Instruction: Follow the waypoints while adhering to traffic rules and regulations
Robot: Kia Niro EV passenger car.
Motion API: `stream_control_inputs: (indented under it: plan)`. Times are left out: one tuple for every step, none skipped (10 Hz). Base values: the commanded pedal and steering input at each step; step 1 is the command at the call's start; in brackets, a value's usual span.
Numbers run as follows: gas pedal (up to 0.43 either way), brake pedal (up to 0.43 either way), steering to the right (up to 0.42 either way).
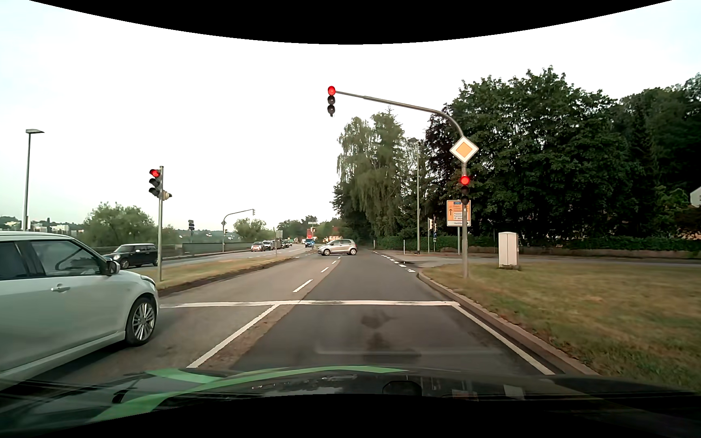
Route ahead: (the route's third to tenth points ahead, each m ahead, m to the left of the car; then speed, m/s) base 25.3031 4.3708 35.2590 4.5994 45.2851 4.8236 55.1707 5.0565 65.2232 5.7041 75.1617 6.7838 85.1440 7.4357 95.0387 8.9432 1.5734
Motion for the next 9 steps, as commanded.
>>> stream_control_inputs:
  plan:
    - [0.0,0.122,-0.012]
    - [0.0,0.122,-0.012]
    - [0.0,0.122,-0.012]
    - [0.0,0.122,-0.012]
    - [0.0,0.122,-0.012]
    - [0.0,0.122,-0.012]
    - [0.0,0.122,-0.012]
    - [0.0,0.122,-0.011]
    - [0.0,0.122,-0.012]
